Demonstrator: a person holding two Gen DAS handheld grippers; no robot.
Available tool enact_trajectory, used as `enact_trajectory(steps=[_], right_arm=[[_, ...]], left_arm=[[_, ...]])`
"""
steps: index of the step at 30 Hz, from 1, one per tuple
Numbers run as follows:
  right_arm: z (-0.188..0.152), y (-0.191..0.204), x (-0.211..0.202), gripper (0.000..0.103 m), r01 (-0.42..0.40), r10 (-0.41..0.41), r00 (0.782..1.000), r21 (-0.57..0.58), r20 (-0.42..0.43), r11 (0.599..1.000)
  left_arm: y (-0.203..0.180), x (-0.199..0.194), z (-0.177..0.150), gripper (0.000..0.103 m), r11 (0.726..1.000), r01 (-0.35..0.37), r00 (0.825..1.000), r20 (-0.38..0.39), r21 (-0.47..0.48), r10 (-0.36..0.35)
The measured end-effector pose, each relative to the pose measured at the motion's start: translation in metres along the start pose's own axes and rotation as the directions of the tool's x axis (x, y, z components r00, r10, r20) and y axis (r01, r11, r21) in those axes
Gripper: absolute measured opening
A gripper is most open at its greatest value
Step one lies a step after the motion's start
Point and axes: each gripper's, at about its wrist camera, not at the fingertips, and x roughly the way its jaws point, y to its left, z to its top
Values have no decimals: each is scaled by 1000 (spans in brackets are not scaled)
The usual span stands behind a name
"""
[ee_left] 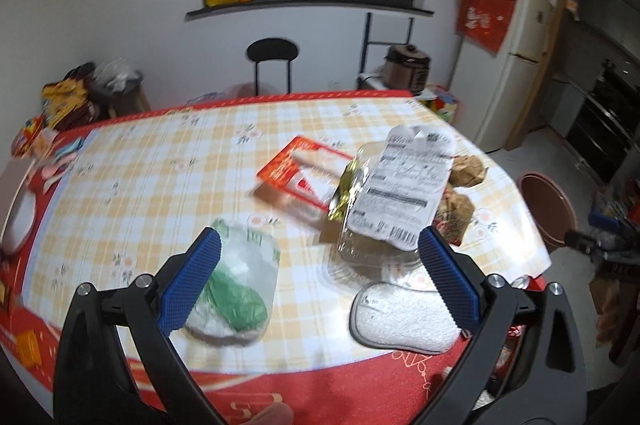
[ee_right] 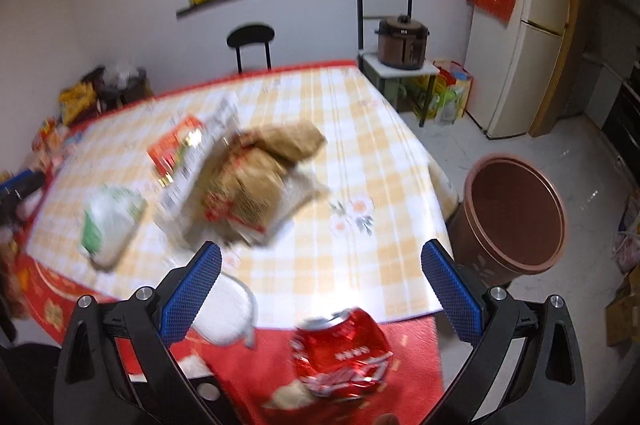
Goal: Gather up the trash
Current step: 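Grasp the crushed red Coca-Cola can with the right gripper, then grasp the white-and-green plastic bag with the left gripper while the right gripper holds the can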
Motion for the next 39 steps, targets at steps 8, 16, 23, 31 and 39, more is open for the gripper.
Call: enact_trajectory(steps=[8, 16, 23, 31, 39], right_arm=[[-37, -29, 42, 99, -41, 34, 991, -50, -133, 998], [-68, -32, 80, 99, -129, 95, 962, -122, -257, 984], [-80, -22, 95, 99, -184, 133, 946, -153, -294, 971], [-85, -20, 107, 99, -236, 190, 920, -99, -342, 967], [-90, -15, 115, 98, -258, 219, 905, -63, -365, 964]], left_arm=[[-28, 11, -30, 97, 996, -82, 996, -39, -40, 81], [-72, 17, -64, 97, 997, -77, 990, -116, -11, 75], [-75, 15, -75, 97, 991, -120, 981, -157, -55, 110], [-72, 12, -82, 97, 990, -129, 976, -181, -58, 117], [-67, 8, -82, 97, 991, -116, 974, -202, -74, 98]])
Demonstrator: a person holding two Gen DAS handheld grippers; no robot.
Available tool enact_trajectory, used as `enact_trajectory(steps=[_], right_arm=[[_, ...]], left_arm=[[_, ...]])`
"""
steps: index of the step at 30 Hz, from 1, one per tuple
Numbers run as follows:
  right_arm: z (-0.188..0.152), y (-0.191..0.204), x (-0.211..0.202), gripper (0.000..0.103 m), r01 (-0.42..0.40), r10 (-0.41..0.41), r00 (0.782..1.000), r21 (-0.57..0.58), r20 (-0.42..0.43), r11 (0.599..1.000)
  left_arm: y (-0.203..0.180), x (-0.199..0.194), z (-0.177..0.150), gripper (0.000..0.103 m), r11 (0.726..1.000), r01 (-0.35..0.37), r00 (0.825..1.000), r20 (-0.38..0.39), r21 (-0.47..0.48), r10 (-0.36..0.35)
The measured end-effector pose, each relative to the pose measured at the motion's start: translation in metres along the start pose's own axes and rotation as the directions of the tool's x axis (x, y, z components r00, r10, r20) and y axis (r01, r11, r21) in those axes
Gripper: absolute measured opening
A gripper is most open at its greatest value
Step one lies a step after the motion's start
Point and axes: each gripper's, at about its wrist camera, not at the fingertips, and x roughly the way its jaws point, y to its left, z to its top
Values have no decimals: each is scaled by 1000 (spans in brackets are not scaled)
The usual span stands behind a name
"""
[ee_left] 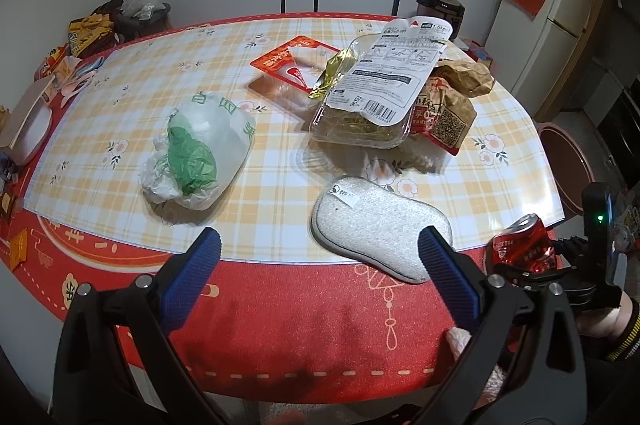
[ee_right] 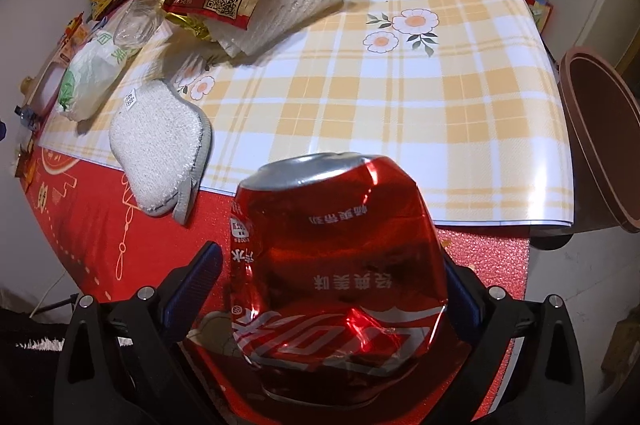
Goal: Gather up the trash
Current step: 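Grasp the white-and-green plastic bag with the left gripper while the right gripper holds the can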
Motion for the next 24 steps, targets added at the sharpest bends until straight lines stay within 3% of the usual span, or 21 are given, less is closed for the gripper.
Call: enact_trajectory(steps=[14, 19, 24], right_arm=[[-6, 11, 3, 87, 94, -96, 995, -122, -10, 988], [-7, 1, -7, 85, 36, -36, 999, -79, 5, 996], [-2, -3, -28, 85, -11, 16, 997, -60, 80, 998]], left_arm=[[-12, 3, 2, 97, 999, 28, 1000, -14, 32, -27], [-13, 6, 1, 97, 999, 43, 999, -24, 21, -42], [-12, 12, 1, 97, 998, 62, 997, -40, 0, -62]])
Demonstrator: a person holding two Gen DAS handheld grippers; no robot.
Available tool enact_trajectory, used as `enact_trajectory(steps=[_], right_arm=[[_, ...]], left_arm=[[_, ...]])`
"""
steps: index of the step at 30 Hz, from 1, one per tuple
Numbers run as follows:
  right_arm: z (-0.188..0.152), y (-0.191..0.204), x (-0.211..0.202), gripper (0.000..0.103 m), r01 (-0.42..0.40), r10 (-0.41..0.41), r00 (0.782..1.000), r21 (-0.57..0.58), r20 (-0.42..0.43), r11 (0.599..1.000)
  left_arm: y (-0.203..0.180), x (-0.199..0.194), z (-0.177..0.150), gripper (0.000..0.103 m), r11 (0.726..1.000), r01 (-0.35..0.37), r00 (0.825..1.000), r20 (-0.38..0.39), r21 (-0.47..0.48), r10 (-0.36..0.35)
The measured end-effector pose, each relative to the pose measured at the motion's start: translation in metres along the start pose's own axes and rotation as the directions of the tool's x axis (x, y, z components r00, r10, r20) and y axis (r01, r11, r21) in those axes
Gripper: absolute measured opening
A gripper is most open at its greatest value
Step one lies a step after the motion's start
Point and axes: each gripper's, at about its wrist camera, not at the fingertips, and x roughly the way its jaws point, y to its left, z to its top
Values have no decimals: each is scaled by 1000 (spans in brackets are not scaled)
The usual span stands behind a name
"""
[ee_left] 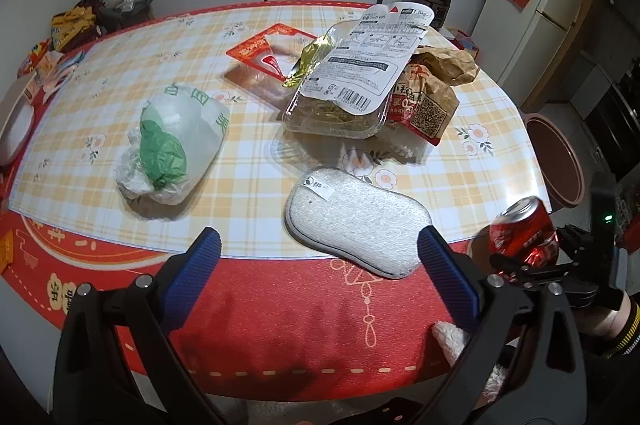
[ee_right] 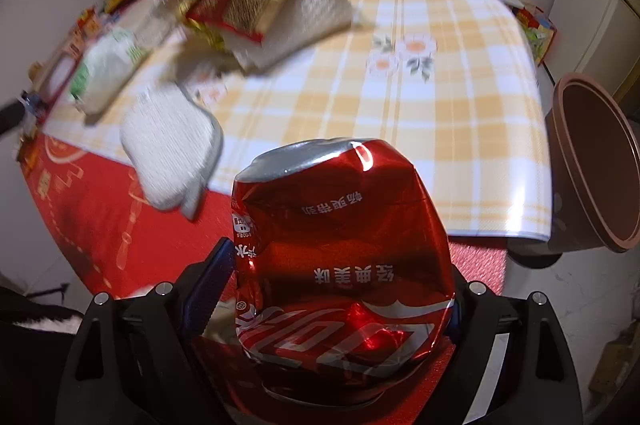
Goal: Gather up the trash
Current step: 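Grasp the white-and-green plastic bag with the left gripper while the right gripper holds the can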
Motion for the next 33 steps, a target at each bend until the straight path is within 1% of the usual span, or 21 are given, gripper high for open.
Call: enact_trajectory(steps=[2, 4, 7, 10, 12, 14, 17, 19, 20, 22, 24, 25, 26, 27, 29, 30, 31, 33], right_arm=[[1, 1, -5, 85, -3, 3, 1000, -1, 15, 1000], [2, 1, -5, 85, 4, -4, 1000, 0, 12, 1000], [2, -2, 1, 85, 5, -5, 1000, 22, -5, 1000], [3, 0, 3, 85, 15, -15, 1000, 35, -3, 999], [6, 0, 1, 85, 26, -26, 1000, 40, 3, 999], [11, 2, -3, 85, 41, -42, 999, 40, 12, 998], [18, 5, -9, 85, 55, -56, 998, 37, 21, 998], [24, 6, -11, 85, 70, -71, 997, 44, 24, 997], [27, 7, -12, 85, 74, -75, 997, 57, 29, 996], [31, 8, -13, 85, 75, -78, 996, 75, 35, 994], [35, 11, -12, 85, 77, -81, 996, 92, 38, 993], [36, 13, -12, 85, 79, -83, 996, 95, 38, 992], [38, 14, -11, 85, 83, -87, 996, 96, 37, 992], [39, 16, -10, 85, 88, -92, 995, 96, 36, 991], [42, 19, -10, 85, 97, -101, 994, 102, 33, 990], [44, 20, -9, 85, 103, -107, 994, 106, 32, 989], [45, 22, -9, 85, 109, -113, 993, 108, 32, 988], [49, 24, -10, 85, 122, -127, 991, 115, 33, 986]], left_arm=[[2, 5, 0, 96, 1000, 11, 1000, -15, -13, -11], [2, 9, -1, 95, 1000, 19, 999, -29, -18, -19], [5, 13, -1, 90, 999, 34, 999, -39, -21, -35], [14, 18, 3, 86, 998, 54, 997, -48, -33, -56], [21, 24, 5, 80, 995, 81, 995, -60, -55, -84], [32, 34, 9, 72, 988, 120, 988, -83, -102, -129], [42, 44, 15, 67, 981, 143, 982, -103, -135, -157], [54, 42, 21, 67, 976, 144, 984, -86, -161, -159], [61, 40, 25, 67, 975, 136, 986, -72, -173, -151], [80, 34, 35, 70, 980, 94, 995, -27, -177, -100], [100, 29, 45, 89, 988, 3, 1000, 20, -157, 1], [108, 28, 48, 97, 988, -39, 998, 40, -151, 46], [118, 29, 53, 97, 987, -68, 996, 55, -143, 76], [125, 32, 56, 97, 988, -71, 995, 54, -138, 79], [144, 47, 67, 97, 984, -90, 995, 28, -151, 95], [153, 58, 72, 97, 983, -89, 996, 8, -162, 92], [158, 67, 75, 97, 983, -81, 997, -3, -166, 82], [164, 81, 78, 97, 983, -92, 996, -21, -161, 90]])
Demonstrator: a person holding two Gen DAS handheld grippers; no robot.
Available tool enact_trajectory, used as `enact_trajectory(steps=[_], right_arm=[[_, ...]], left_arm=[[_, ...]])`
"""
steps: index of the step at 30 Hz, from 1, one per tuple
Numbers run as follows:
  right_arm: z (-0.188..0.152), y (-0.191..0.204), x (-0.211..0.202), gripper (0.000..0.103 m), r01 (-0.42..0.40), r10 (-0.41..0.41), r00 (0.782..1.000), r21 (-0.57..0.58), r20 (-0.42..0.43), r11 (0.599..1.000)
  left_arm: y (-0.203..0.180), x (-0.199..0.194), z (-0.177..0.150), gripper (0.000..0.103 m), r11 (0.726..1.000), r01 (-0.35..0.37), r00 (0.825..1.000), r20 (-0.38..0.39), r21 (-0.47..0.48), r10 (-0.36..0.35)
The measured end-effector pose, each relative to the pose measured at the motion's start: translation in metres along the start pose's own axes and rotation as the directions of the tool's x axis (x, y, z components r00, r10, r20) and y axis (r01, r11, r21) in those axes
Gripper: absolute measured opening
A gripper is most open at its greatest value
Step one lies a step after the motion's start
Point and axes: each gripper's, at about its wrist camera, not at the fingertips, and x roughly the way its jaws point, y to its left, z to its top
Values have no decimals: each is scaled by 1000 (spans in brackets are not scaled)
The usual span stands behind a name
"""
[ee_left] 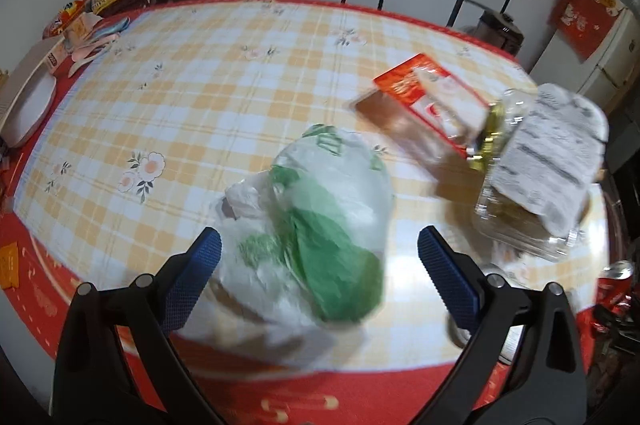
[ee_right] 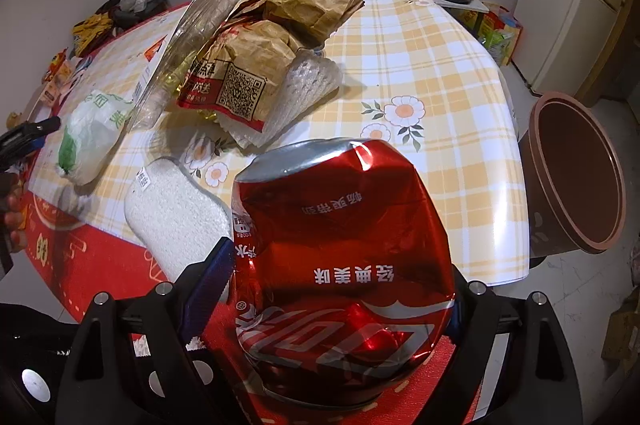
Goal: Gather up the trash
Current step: 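Grasp the white-and-green plastic bag with the left gripper while the right gripper holds the can, then carry the bag and can to the brown bin and release both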
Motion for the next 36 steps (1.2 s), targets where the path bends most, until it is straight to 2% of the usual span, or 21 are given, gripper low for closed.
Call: enact_trajectory(steps=[6, 8, 9, 10, 14, 17, 24, 29, 36], right_arm=[[7, 9, -5, 85, 35, -35, 999, 11, 16, 999], [8, 12, -6, 85, 44, -45, 999, 18, 18, 999], [8, 13, -7, 85, 49, -50, 999, 22, 20, 999], [8, 14, -7, 85, 53, -53, 998, 25, 21, 998], [8, 18, -8, 85, 61, -61, 998, 31, 23, 998], [8, 19, -9, 85, 66, -67, 997, 36, 28, 997], [17, 17, -25, 85, 94, -96, 993, 29, 66, 995], [27, 13, -44, 85, 128, -128, 987, 14, 92, 992], [34, -4, -68, 85, 158, -160, 978, 26, 131, 987]], left_arm=[[-5, 47, -7, 97, 995, -2, 996, -88, 98, 11], [-3, 54, -10, 94, 995, 0, 995, -99, 99, 9], [-1, 55, -11, 88, 996, 5, 995, -97, 90, 4], [2, 56, -11, 71, 996, 11, 996, -95, 83, -3], [11, 49, -6, 54, 997, 46, 996, -81, 57, -42], [18, 37, -3, 48, 997, 77, 995, -59, 22, -75], [30, -9, 12, 45, 987, 161, 984, 80, -26, -158], [25, -39, 22, 45, 969, 243, 955, 182, -40, -232], [-1, -62, 19, 45, 949, 317, 927, 214, -13, -307]])
